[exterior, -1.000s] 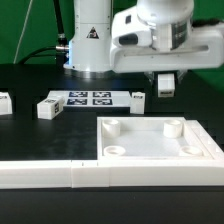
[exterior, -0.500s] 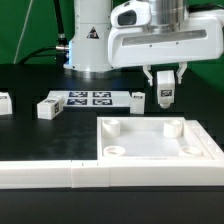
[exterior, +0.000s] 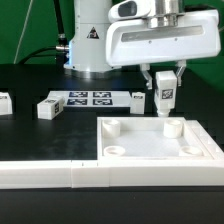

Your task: Assemble one leg

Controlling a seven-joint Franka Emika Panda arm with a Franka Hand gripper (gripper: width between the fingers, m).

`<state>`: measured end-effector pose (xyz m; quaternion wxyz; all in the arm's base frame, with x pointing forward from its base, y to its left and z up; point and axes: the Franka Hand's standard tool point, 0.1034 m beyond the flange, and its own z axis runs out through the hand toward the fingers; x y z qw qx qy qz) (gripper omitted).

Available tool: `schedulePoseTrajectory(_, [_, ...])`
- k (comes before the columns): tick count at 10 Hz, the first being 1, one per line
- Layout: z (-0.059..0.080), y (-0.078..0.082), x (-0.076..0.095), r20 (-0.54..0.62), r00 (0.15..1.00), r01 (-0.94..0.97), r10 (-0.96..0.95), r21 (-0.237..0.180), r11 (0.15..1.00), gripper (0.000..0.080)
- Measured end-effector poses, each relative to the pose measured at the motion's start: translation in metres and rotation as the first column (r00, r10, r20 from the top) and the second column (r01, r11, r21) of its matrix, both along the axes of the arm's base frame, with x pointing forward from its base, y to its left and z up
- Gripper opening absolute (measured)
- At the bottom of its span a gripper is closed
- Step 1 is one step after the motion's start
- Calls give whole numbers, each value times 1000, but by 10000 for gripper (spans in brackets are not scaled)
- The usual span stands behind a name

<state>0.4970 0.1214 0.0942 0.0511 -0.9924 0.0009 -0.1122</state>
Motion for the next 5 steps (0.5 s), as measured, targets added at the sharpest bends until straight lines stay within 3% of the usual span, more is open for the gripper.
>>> schedulePoseTrajectory(2, [7, 13, -3, -4, 1000, -4, 4, 5, 1000, 291])
schedulePoseTrajectory(5, [8, 15, -1, 21, 1000, -9, 9, 7, 1000, 291])
